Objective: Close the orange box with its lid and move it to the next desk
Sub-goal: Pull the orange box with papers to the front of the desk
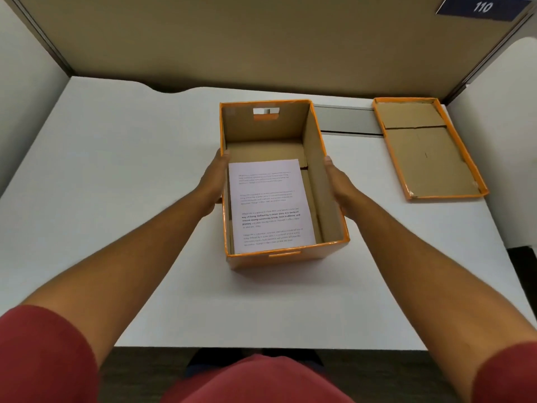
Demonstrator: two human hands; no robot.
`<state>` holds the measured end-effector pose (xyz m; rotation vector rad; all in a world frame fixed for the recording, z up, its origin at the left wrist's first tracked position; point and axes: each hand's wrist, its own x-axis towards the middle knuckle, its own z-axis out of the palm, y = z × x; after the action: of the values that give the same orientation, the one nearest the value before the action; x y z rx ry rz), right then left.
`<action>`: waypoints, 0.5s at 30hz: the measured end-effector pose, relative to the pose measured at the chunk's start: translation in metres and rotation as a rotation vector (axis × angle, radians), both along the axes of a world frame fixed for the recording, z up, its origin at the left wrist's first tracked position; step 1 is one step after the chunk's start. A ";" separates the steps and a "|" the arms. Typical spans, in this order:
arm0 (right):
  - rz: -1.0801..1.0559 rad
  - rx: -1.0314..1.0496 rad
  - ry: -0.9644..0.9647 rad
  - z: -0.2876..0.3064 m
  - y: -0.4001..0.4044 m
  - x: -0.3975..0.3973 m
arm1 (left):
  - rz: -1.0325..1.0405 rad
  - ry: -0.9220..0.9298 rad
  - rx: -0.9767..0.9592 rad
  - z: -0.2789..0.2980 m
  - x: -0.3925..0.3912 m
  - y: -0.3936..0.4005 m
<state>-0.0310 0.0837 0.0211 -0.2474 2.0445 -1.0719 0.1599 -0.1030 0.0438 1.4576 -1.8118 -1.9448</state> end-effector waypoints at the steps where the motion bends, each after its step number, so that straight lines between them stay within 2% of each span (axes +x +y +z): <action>1: -0.025 0.003 -0.003 -0.001 0.000 0.009 | -0.007 -0.003 -0.028 -0.001 0.002 0.001; 8: -0.155 0.009 0.011 -0.019 0.015 0.065 | -0.054 -0.041 -0.131 -0.016 0.039 0.001; 15: -0.181 0.001 -0.036 -0.030 0.032 0.104 | -0.099 -0.040 -0.127 -0.037 0.076 -0.008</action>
<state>0.0735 0.1157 -0.0089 -0.0421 2.0651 -1.1761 0.2357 -0.1108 0.0072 1.4021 -2.0209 -1.8172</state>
